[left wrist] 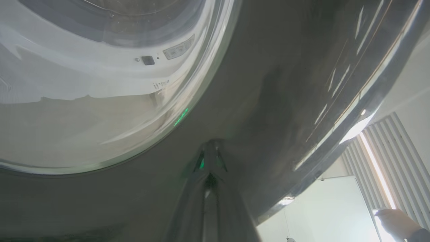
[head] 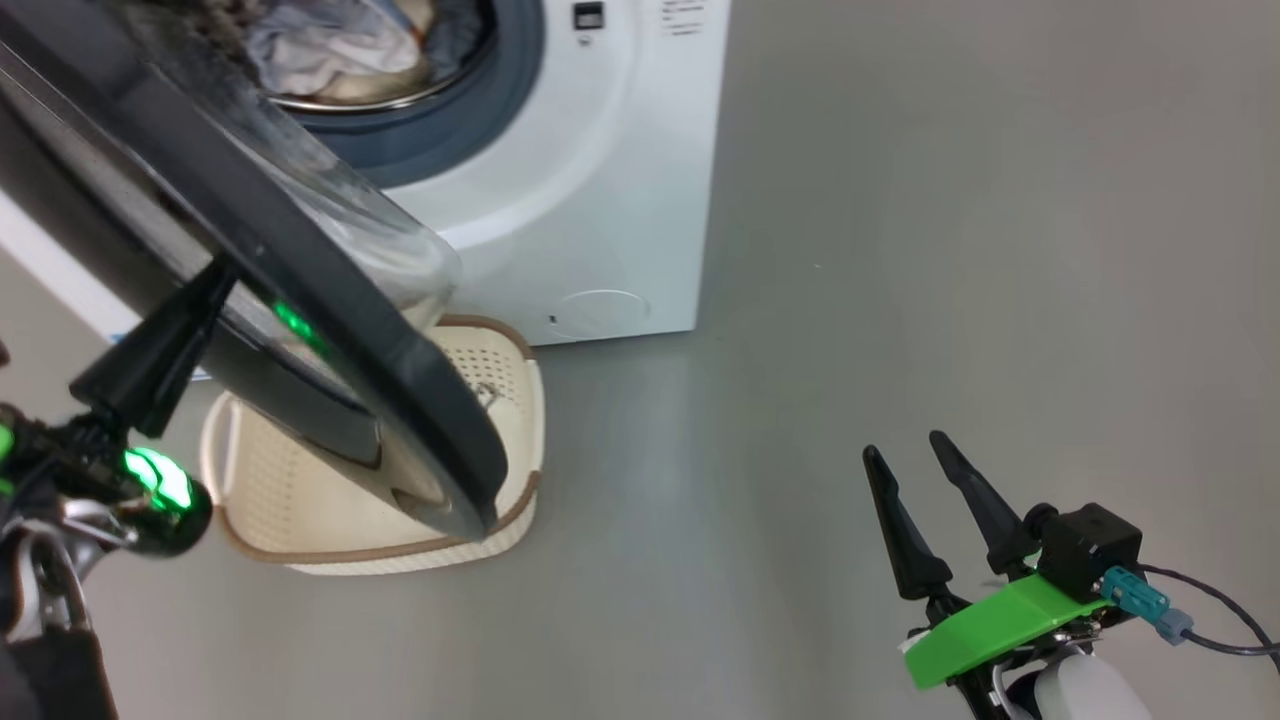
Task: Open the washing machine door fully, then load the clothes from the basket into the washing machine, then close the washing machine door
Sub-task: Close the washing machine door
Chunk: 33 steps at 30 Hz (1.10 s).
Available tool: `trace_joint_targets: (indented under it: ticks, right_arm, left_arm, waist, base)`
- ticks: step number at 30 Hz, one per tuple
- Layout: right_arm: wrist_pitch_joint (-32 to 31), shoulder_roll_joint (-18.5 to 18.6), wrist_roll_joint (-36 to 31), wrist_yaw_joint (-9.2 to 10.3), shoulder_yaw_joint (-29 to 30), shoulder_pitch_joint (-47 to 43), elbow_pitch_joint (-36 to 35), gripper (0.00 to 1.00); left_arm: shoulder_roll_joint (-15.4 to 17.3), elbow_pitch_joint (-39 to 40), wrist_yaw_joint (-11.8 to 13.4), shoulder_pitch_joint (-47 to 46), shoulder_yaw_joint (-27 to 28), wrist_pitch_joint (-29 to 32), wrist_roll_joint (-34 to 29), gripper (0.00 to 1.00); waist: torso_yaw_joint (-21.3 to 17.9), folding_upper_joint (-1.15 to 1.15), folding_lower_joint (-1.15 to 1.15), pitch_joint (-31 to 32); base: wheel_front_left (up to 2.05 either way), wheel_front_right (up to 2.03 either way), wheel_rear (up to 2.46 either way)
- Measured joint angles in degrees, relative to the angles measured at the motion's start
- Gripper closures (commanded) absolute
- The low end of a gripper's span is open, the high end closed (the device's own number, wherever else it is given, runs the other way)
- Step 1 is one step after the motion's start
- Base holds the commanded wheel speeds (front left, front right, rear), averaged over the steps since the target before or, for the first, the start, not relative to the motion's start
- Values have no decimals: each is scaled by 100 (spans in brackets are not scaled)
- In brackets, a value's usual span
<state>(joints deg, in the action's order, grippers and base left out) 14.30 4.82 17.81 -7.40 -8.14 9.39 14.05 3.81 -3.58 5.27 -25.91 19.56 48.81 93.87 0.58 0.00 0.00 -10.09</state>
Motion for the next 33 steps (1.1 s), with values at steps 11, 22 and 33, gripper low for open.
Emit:
trace_joint_targets:
  ticks: [11, 22, 33]
  right_arm:
    - [1, -102, 49, 0, 116, 119, -46, 0]
    - [1, -129, 51, 0, 170, 225, -79, 0]
    - [1, -153, 49, 0, 183, 242, -68, 0]
  left_arm:
    - [185, -578, -141, -867, 133, -491, -272, 100]
    - [332, -1103, -464, -1176, 359, -781, -349, 100]
    - [302, -1430, -689, -1277, 349, -823, -382, 100]
  waist:
    - [-674, 0, 0, -376]
    - [-1002, 0, 0, -661]
    - [-895, 0, 0, -606]
  base:
    - [0, 0, 0]
    - [0, 0, 0]
    - [0, 0, 0]
